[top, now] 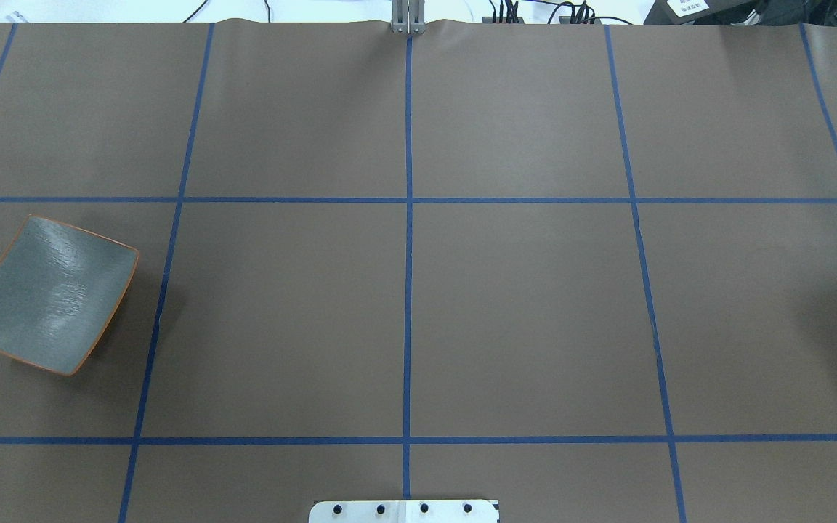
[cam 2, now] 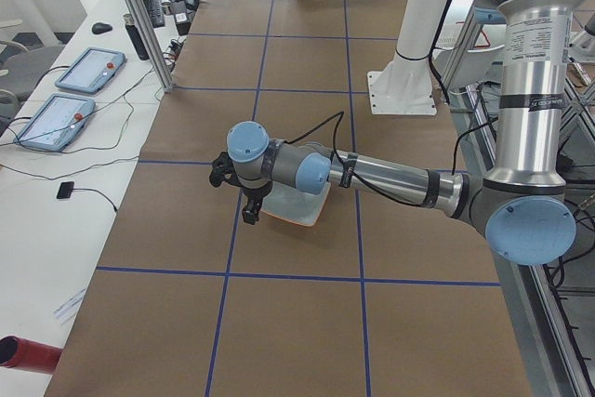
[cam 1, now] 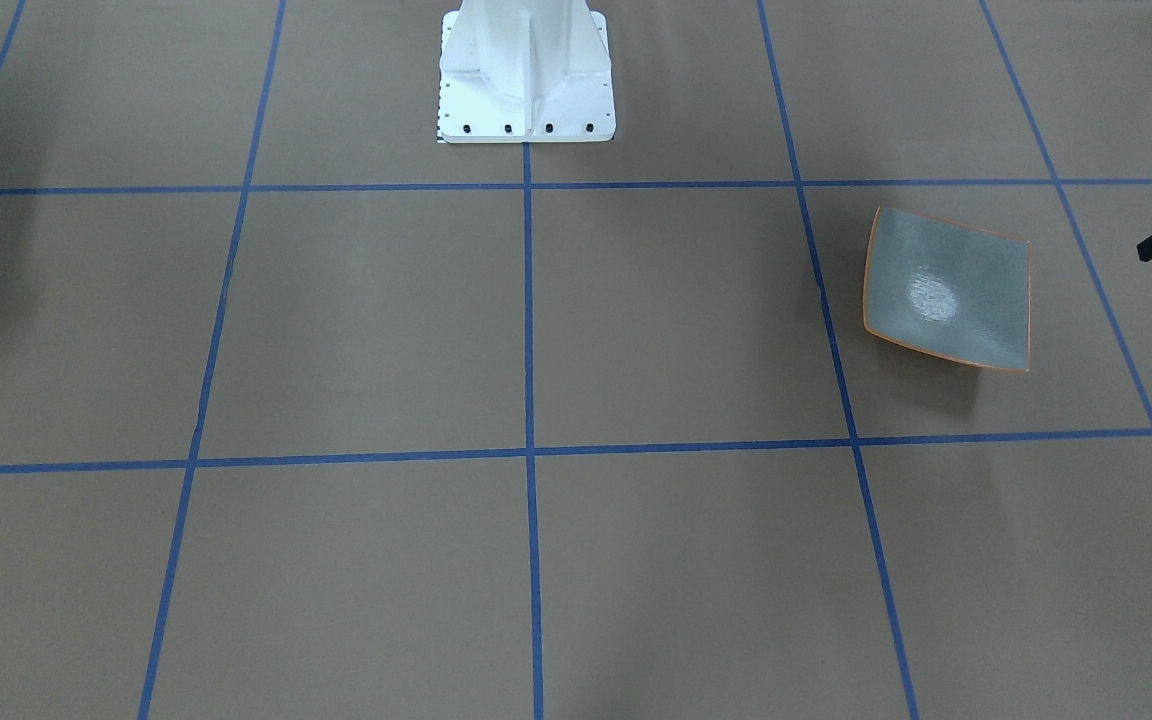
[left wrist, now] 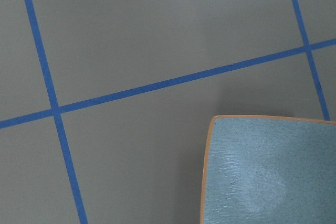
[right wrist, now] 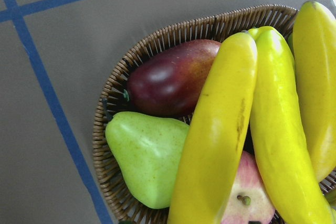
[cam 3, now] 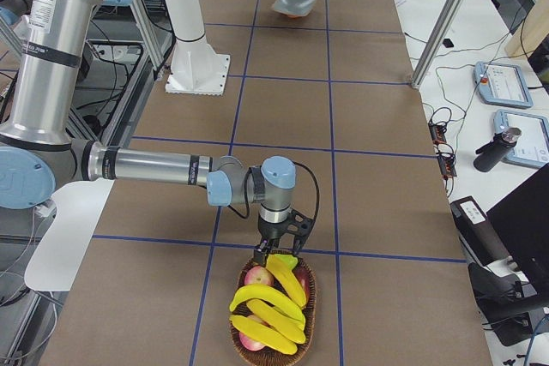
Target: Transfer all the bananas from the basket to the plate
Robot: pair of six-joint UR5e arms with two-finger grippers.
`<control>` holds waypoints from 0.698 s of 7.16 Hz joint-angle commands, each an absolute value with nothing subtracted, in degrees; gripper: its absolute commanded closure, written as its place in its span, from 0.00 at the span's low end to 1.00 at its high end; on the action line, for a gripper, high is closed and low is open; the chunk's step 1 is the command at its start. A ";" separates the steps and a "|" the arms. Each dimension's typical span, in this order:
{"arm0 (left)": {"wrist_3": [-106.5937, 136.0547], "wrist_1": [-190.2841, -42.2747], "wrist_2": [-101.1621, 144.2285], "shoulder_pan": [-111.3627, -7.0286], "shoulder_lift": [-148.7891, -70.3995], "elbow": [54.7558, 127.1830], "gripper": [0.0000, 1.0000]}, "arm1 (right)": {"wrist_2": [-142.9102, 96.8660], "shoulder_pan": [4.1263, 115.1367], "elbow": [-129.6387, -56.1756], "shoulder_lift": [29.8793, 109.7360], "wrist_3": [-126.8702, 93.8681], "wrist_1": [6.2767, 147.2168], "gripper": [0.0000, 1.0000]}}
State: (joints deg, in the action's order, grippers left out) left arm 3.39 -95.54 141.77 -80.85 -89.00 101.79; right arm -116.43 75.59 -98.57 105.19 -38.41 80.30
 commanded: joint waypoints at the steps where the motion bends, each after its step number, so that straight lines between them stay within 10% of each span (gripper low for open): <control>1: 3.43 -95.54 141.77 -80.86 -89.03 102.04 0.00 | -116.72 75.59 -98.00 105.21 -40.59 80.16 0.22; 5: 3.43 -95.54 141.77 -80.86 -89.03 102.48 0.00 | -116.81 75.59 -96.77 105.03 -40.61 80.07 0.22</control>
